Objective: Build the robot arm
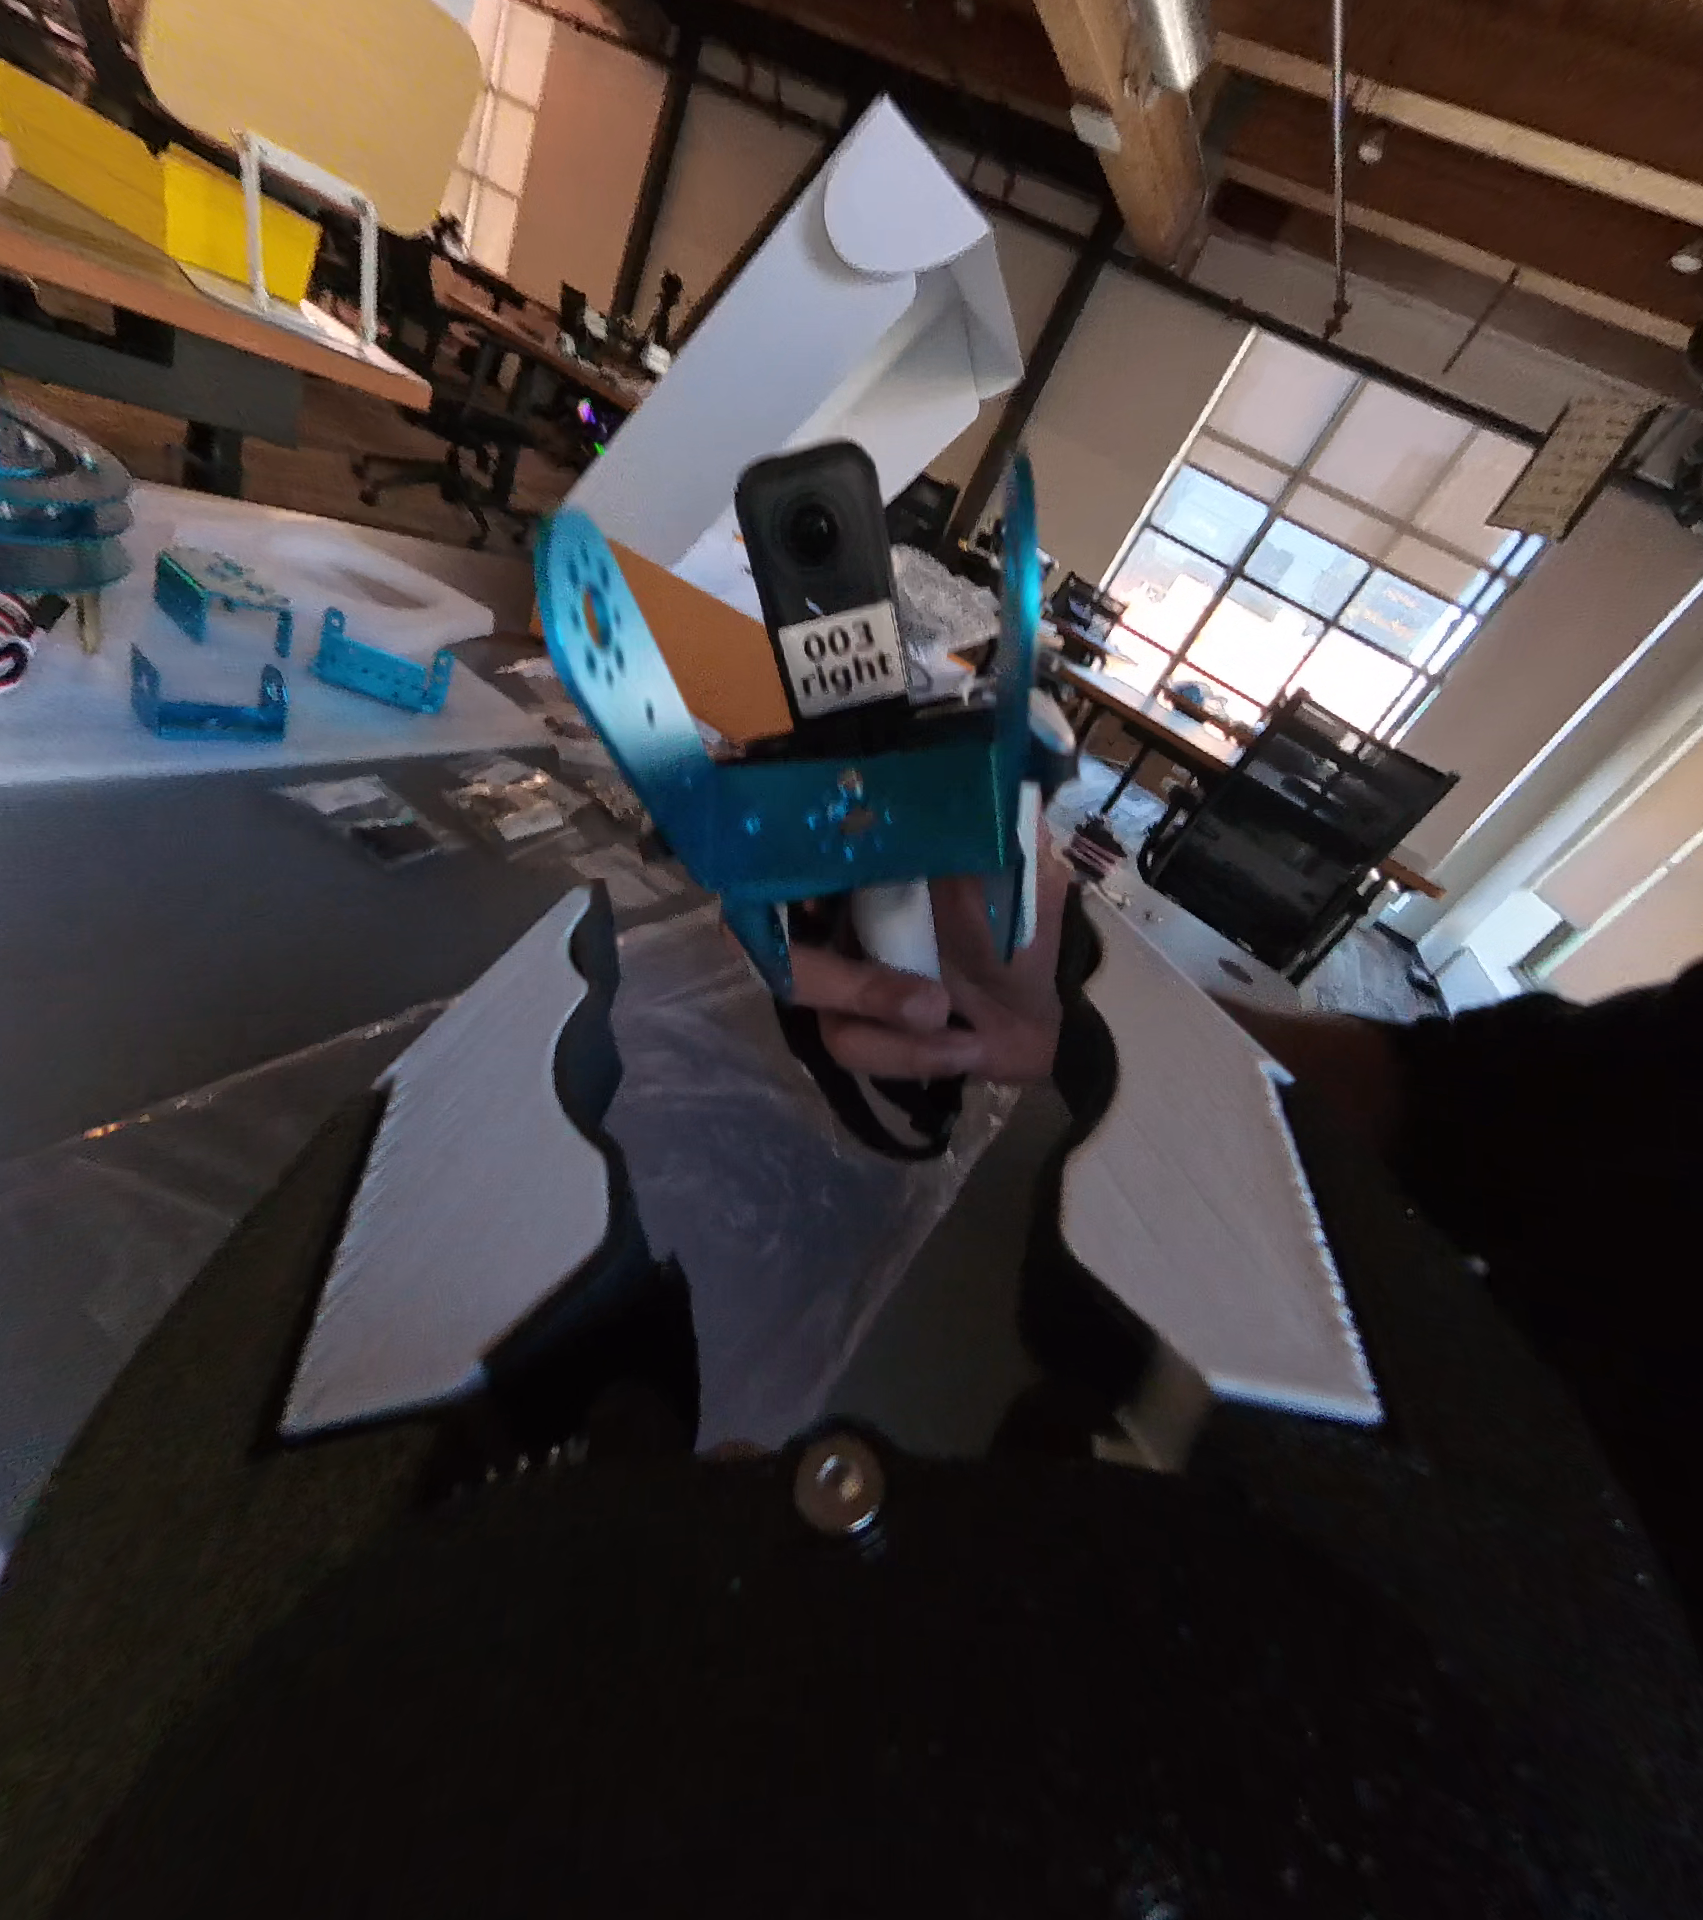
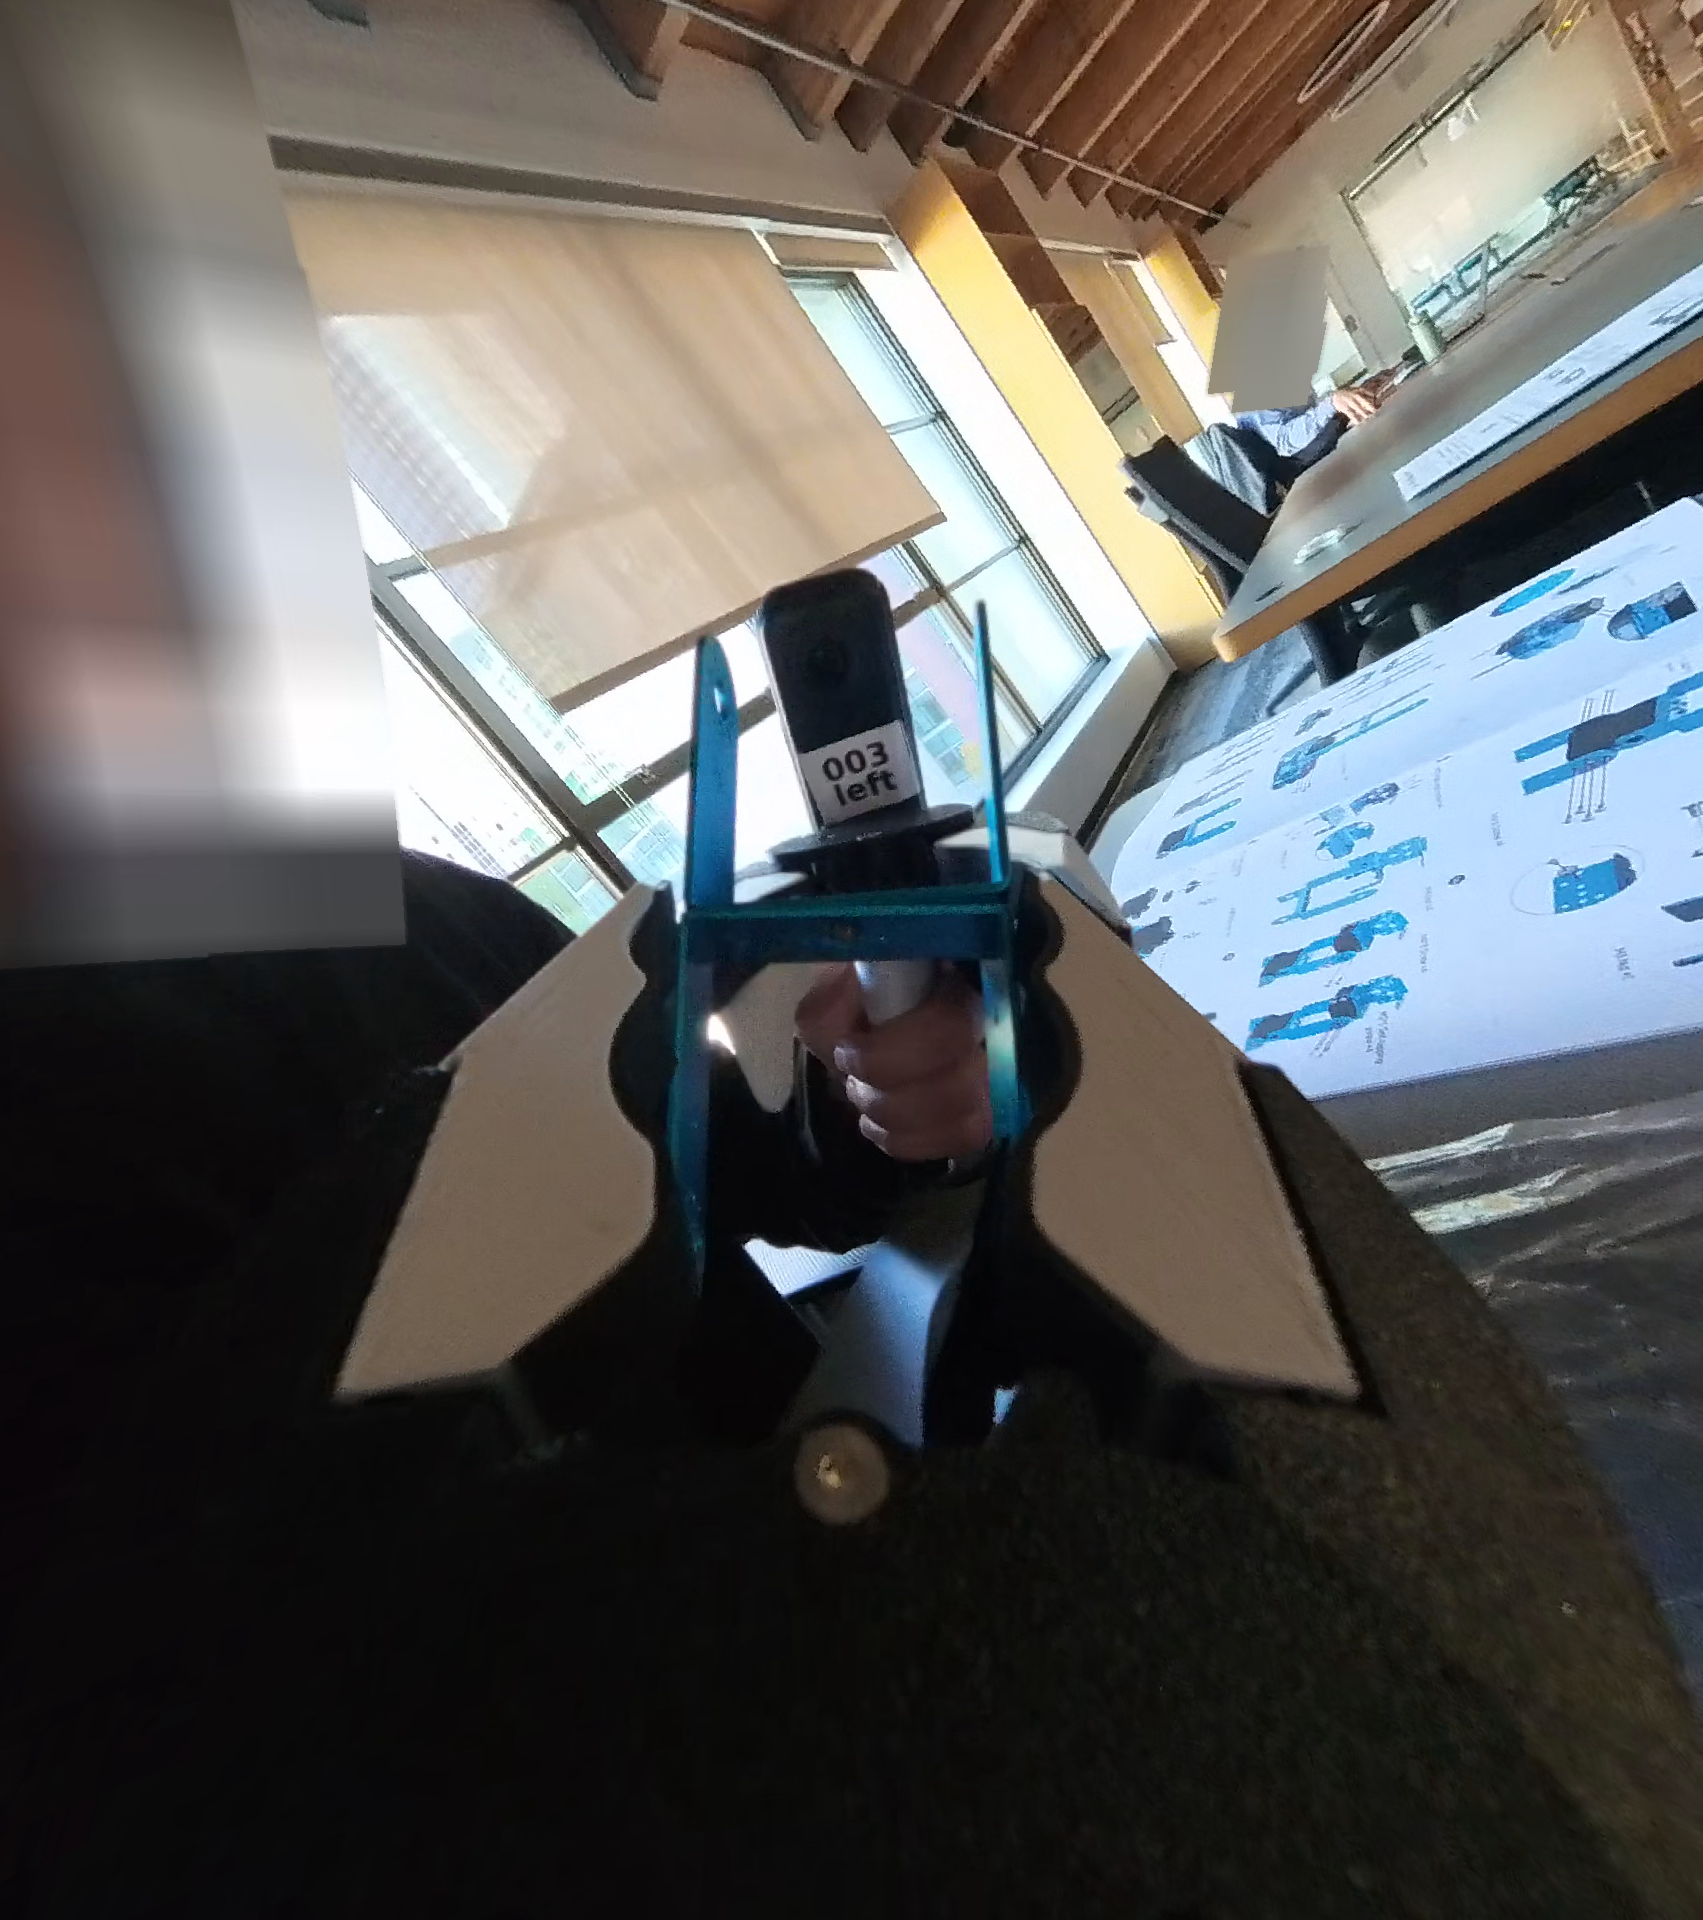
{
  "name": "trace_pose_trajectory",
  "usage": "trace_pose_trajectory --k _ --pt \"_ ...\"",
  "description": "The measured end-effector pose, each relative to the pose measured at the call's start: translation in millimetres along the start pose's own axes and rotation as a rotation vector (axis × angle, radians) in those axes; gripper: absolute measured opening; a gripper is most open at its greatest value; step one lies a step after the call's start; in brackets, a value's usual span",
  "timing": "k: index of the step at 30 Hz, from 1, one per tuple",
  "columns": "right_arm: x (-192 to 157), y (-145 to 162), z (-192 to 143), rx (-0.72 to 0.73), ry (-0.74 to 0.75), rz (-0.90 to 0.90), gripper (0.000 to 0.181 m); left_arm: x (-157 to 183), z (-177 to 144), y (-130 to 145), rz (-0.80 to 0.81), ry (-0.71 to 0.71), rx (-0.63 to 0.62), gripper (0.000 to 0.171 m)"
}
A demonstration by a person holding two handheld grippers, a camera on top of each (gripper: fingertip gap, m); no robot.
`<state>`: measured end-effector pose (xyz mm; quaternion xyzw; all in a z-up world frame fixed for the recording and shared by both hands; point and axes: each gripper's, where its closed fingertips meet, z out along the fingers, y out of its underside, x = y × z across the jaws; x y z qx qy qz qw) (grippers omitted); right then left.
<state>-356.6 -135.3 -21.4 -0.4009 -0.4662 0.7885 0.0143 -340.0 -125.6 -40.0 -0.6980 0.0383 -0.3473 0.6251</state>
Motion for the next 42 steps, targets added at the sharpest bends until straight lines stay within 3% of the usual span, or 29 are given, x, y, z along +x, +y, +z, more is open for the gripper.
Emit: trace_pose_trajectory --k 4,9,16,27,33,38,42 --pt "-6.3 -1.1 1.9 0.031 -0.023 -0.018 0.065 5.0 5.3 -9.0 -0.014 0.007 0.059 0.072" --pt "-13.1 -4.6 -3.4 0.076 -0.061 -0.034 0.064 11.7 10.1 -9.9 -0.019 -0.008 0.073 0.069" --pt "-17.2 -6.1 -11.3 0.133 -0.076 -0.141 0.065 19.2 14.2 -10.7 0.079 -0.064 0.059 0.058" --pt "-22.9 13.7 -10.4 -0.077 -0.037 -0.306 0.064 27.3 10.8 3.3 0.229 -0.015 -0.022 0.058" --pt "-16.5 32.5 -14.2 -0.225 0.021 -0.496 0.065 25.0 7.8 22.9 0.342 0.047 -0.174 0.058" --pt "8.5 39.5 -26.2 -0.328 0.140 -0.461 0.070 5.3 12.4 37.7 0.421 -0.013 -0.255 0.058" --pt "16.0 43.8 -36.1 -0.383 0.213 -0.477 0.061 -3.8 15.9 49.0 0.432 -0.030 -0.294 0.058"
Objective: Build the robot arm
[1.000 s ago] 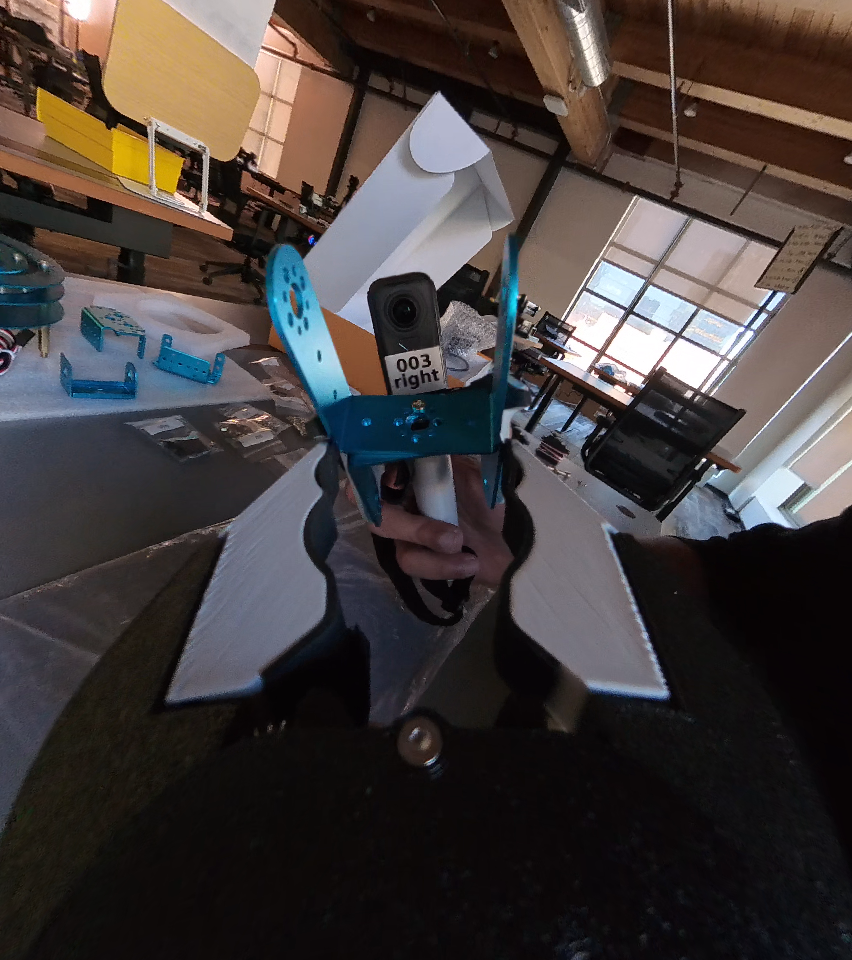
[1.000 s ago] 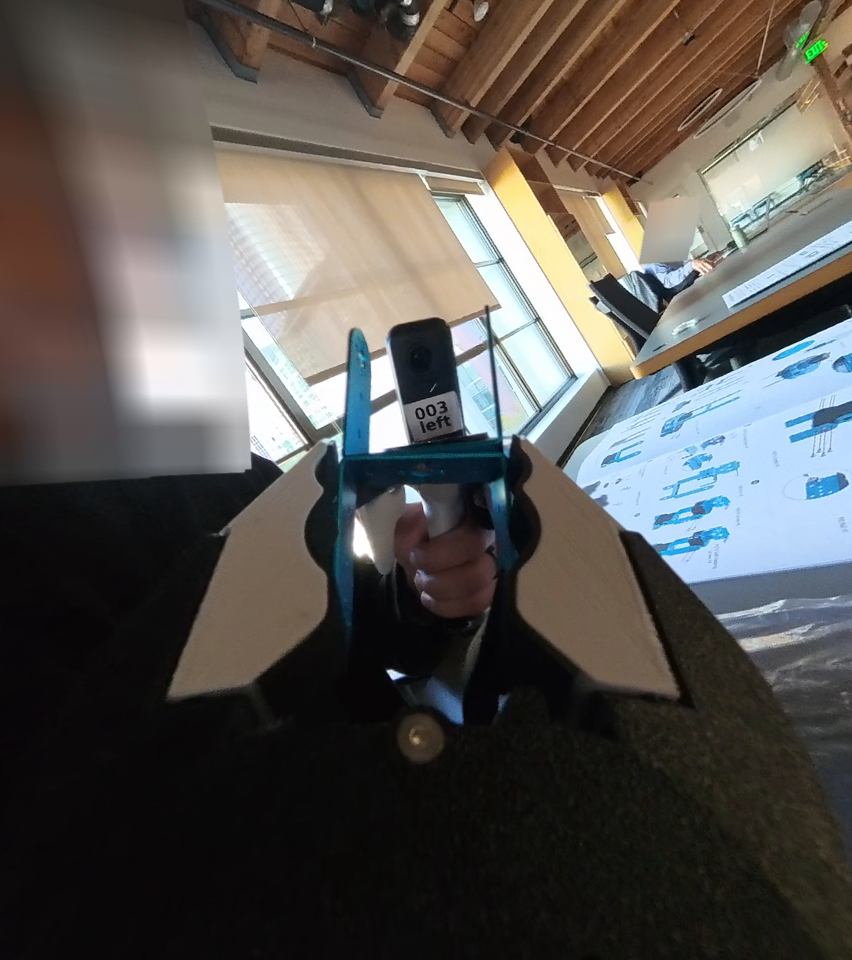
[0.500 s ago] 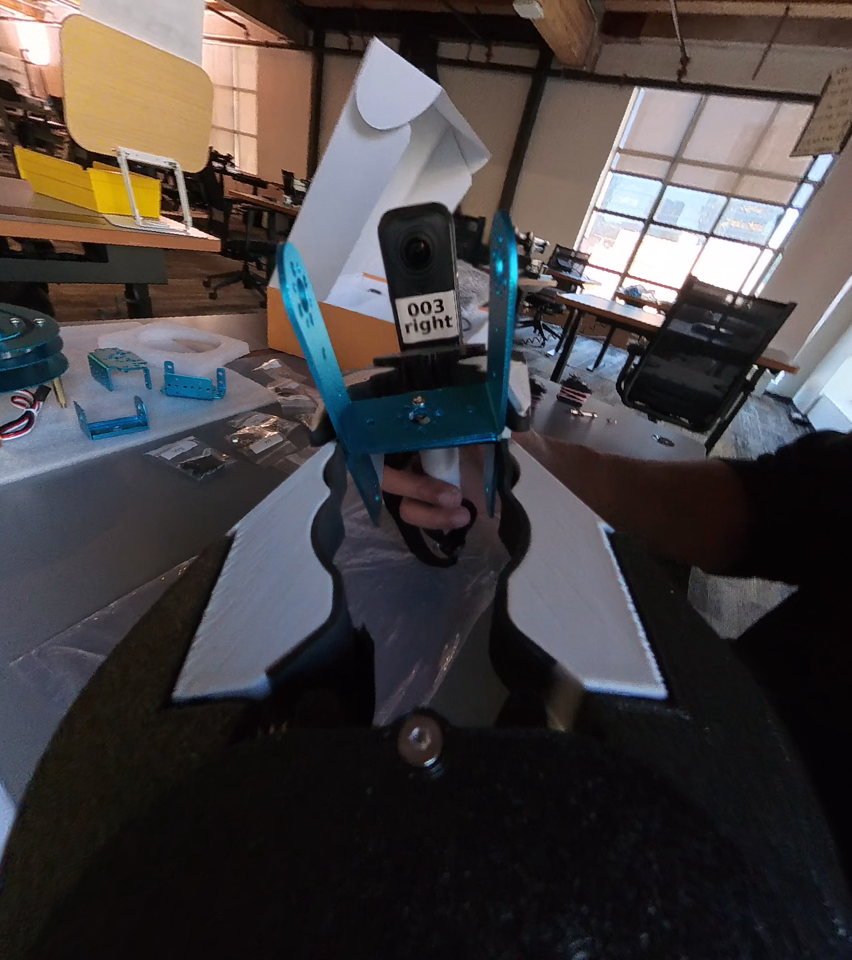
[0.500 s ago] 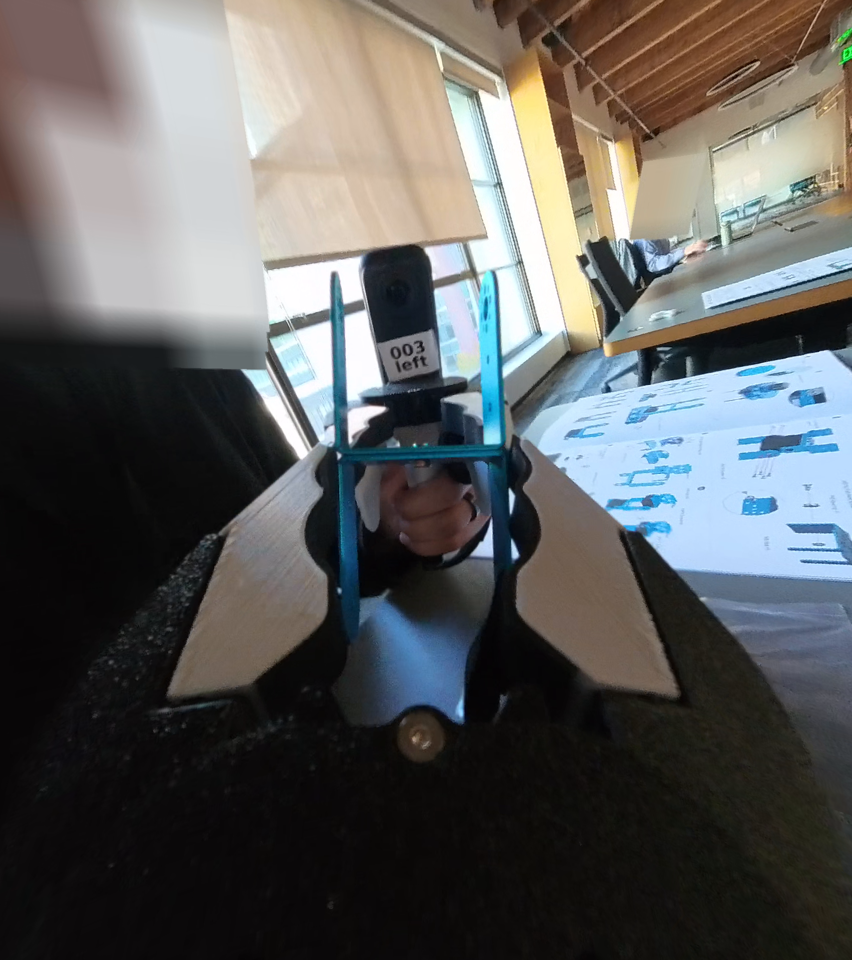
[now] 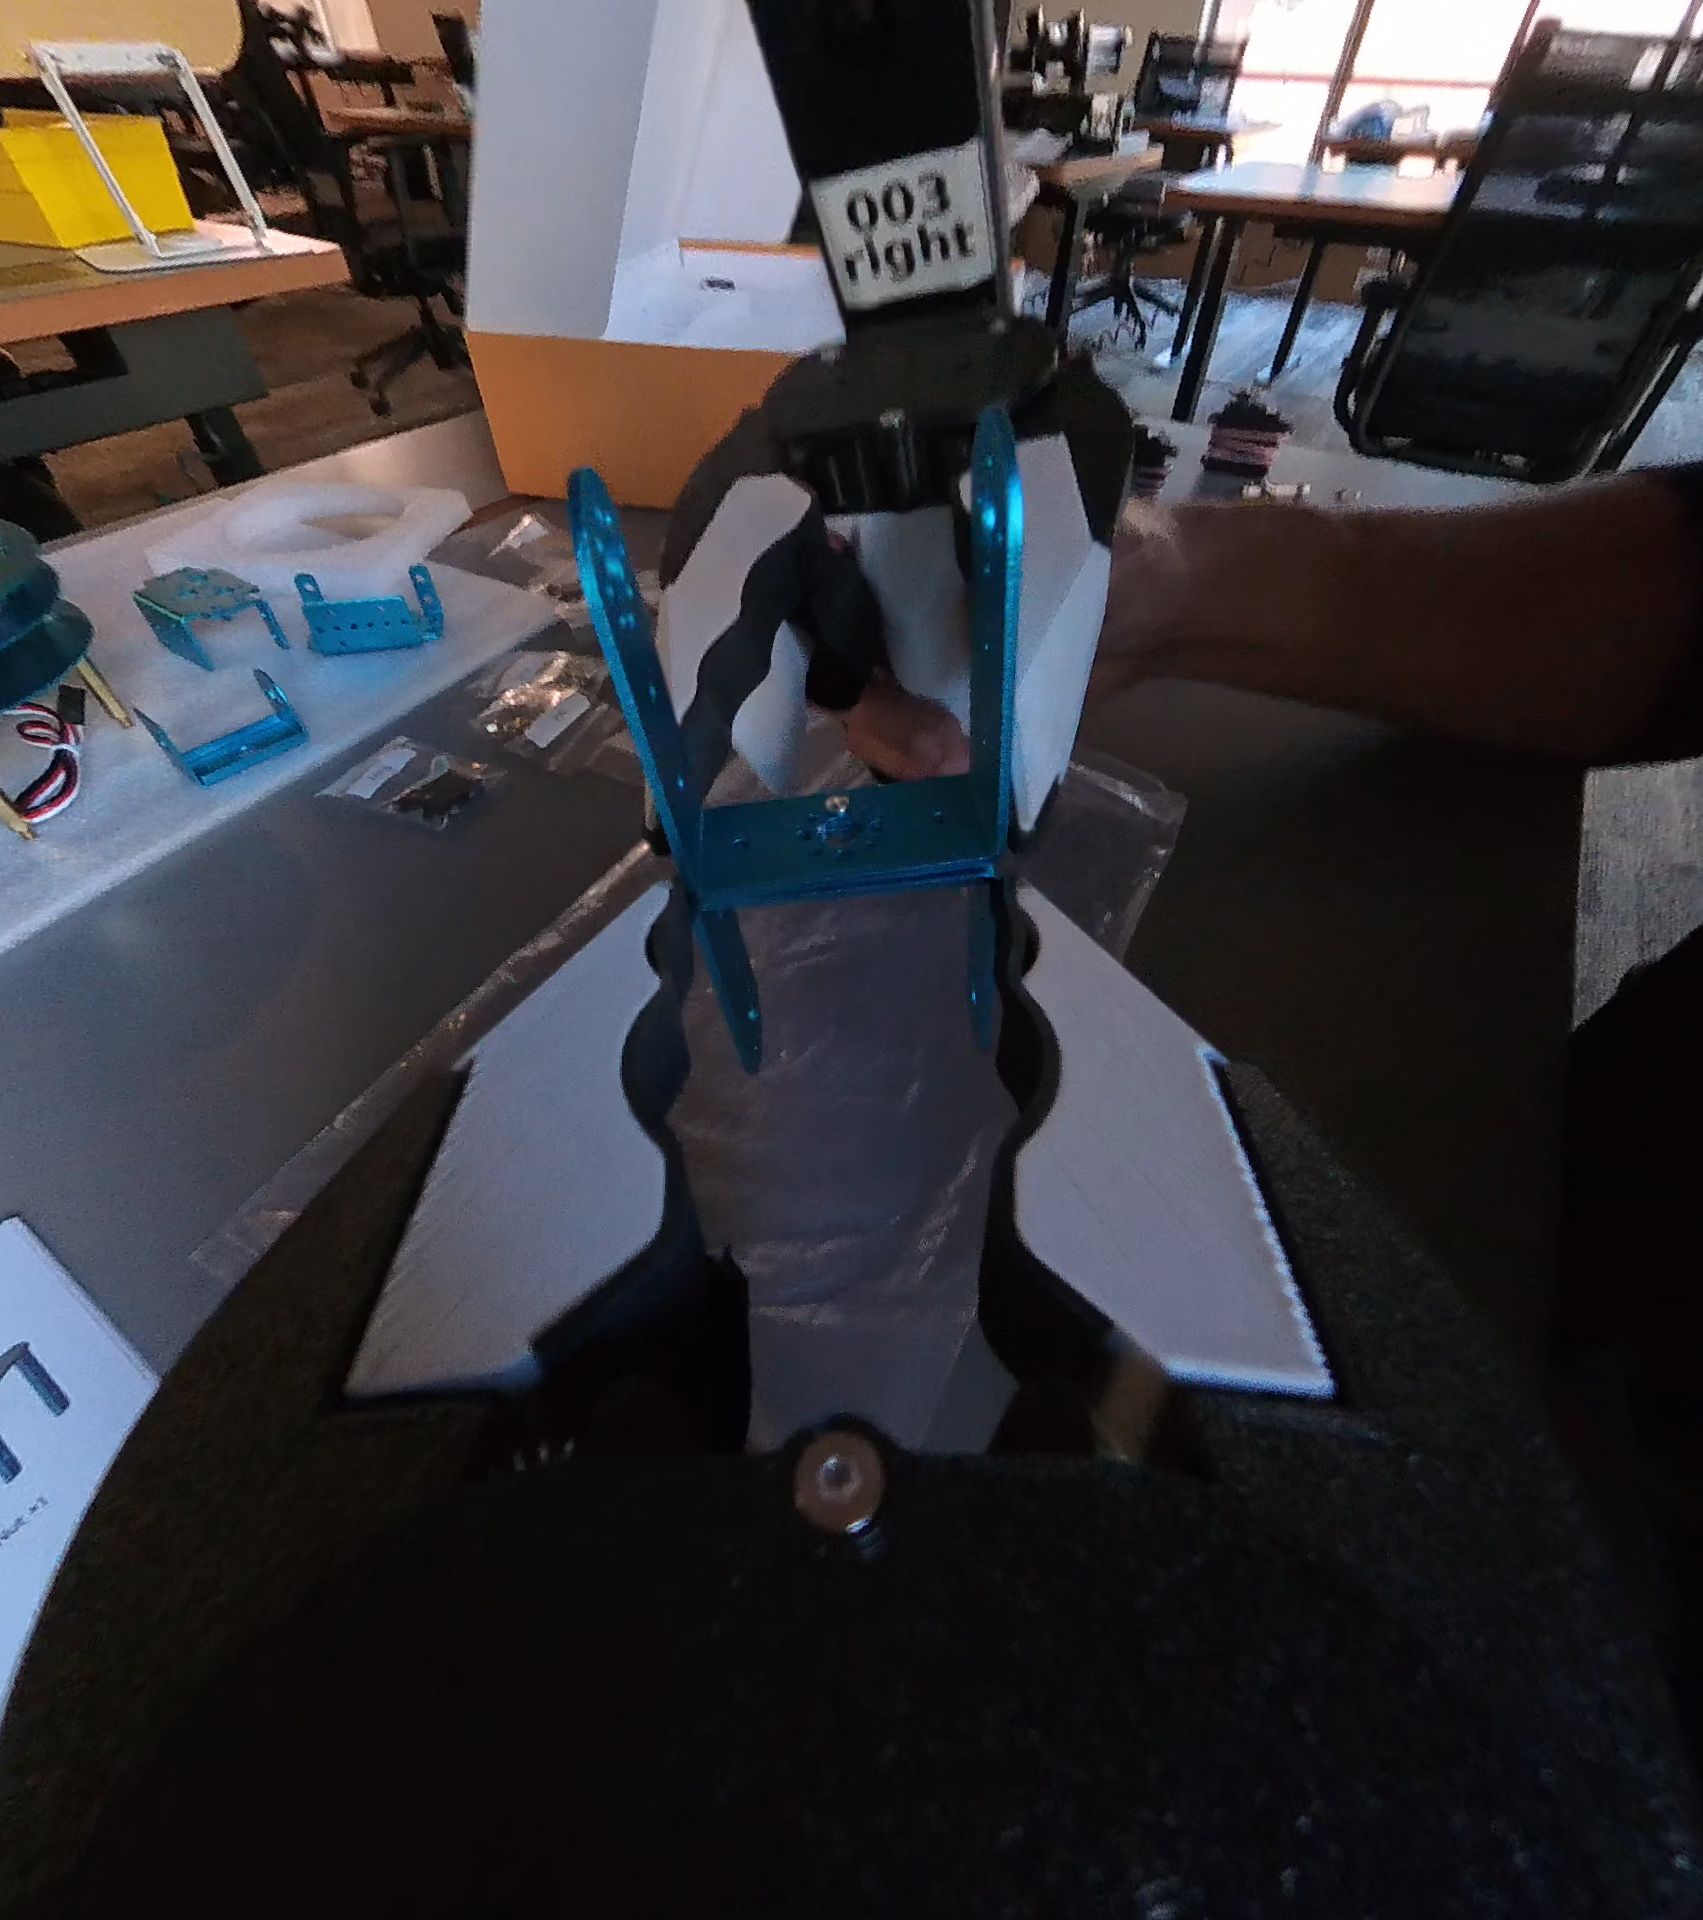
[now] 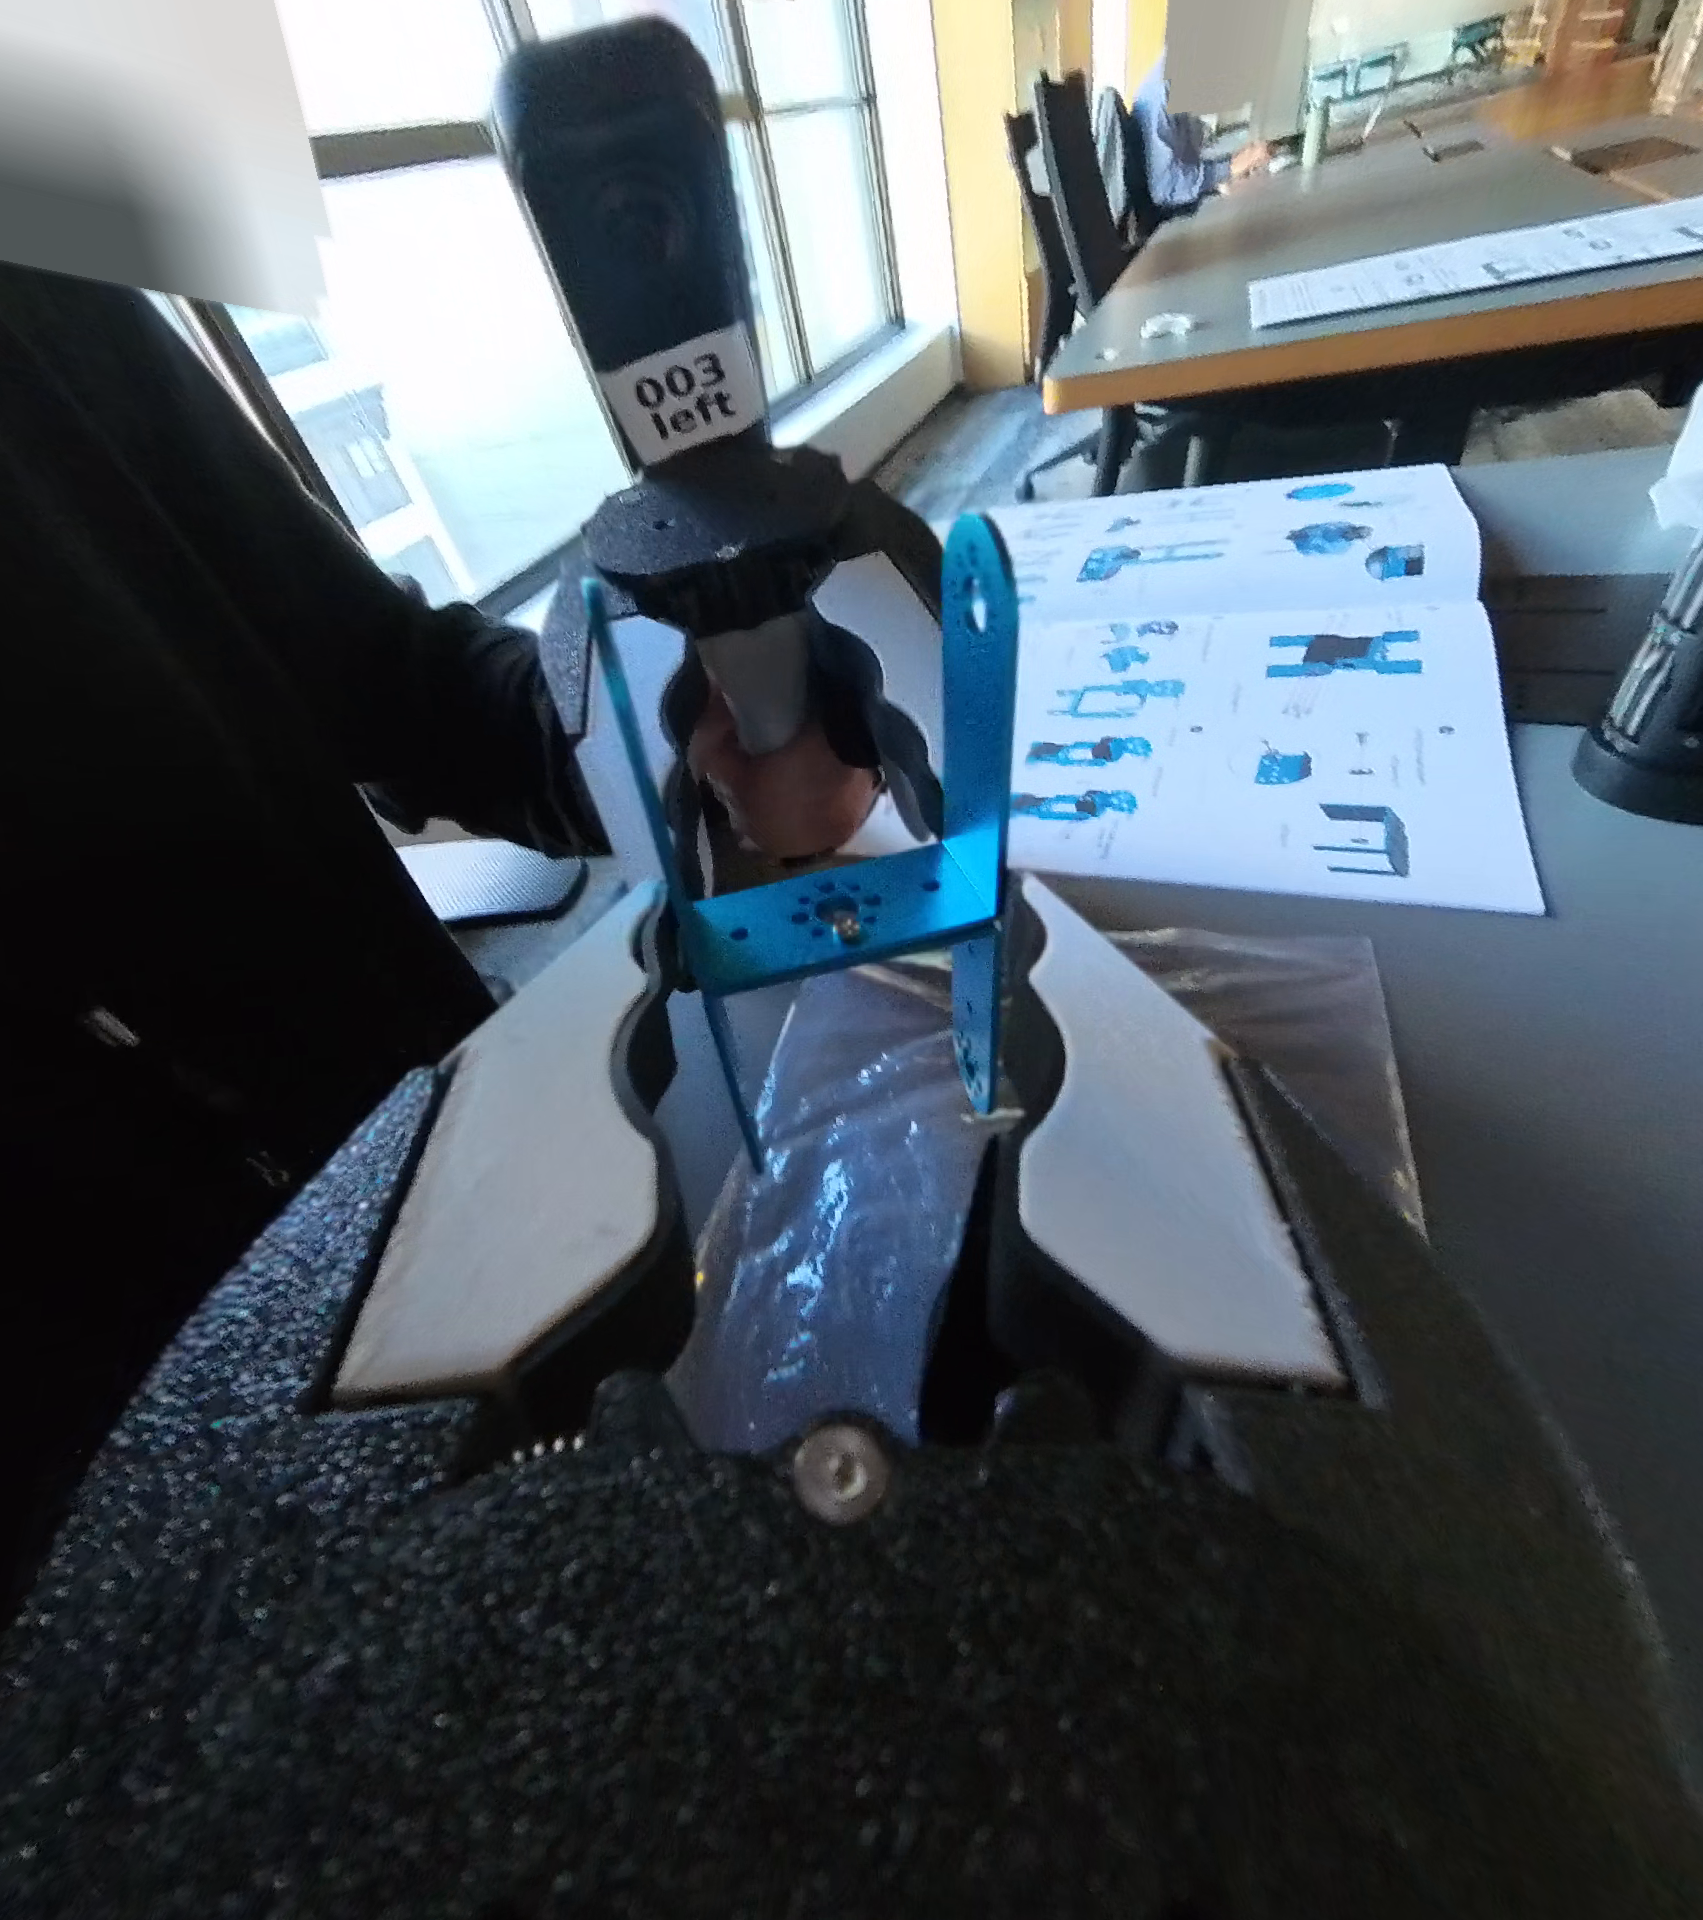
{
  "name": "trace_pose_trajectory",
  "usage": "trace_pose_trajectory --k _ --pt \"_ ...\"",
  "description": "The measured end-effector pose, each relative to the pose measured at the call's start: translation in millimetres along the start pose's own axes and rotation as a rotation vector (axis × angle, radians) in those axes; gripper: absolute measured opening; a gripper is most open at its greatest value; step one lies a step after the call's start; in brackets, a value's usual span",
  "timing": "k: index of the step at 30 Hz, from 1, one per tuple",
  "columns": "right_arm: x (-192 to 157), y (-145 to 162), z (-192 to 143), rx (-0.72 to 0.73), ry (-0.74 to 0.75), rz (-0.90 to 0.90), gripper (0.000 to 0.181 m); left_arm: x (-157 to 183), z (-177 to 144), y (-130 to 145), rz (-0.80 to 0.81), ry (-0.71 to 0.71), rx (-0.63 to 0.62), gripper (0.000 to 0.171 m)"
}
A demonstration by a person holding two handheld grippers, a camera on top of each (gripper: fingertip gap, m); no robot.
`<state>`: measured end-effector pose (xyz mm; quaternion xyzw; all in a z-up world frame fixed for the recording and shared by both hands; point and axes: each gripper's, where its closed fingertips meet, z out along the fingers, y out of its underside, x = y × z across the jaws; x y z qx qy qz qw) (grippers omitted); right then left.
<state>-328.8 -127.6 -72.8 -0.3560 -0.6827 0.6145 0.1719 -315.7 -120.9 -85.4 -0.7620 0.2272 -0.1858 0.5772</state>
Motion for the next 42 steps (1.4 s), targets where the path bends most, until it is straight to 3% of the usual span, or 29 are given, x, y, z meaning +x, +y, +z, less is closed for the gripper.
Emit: trace_pose_trajectory --k 6,10,21,28,36,42 --pt "-2.6 18.9 0.6 -0.108 -0.009 -0.088 0.062 6.4 11.4 18.3 0.036 0.046 -0.072 0.058" --pt "-0.4 26.8 6.3 -0.166 -0.024 -0.135 0.073 5.2 19.2 32.1 0.088 0.035 -0.147 0.058" --pt "5.6 27.4 15.5 -0.256 0.032 -0.132 0.070 0.2 11.6 39.2 0.064 -0.009 -0.179 0.058" --pt "5.7 25.1 24.7 -0.301 0.039 -0.137 0.071 -0.2 10.8 45.1 0.022 0.017 -0.211 0.072" --pt "5.5 24.9 15.0 -0.293 0.070 -0.130 0.072 -0.2 19.7 43.4 0.059 0.000 -0.229 0.062" --pt "6.3 34.9 4.1 -0.332 0.060 -0.171 0.070 -2.0 12.1 43.9 0.160 0.054 -0.408 0.062"
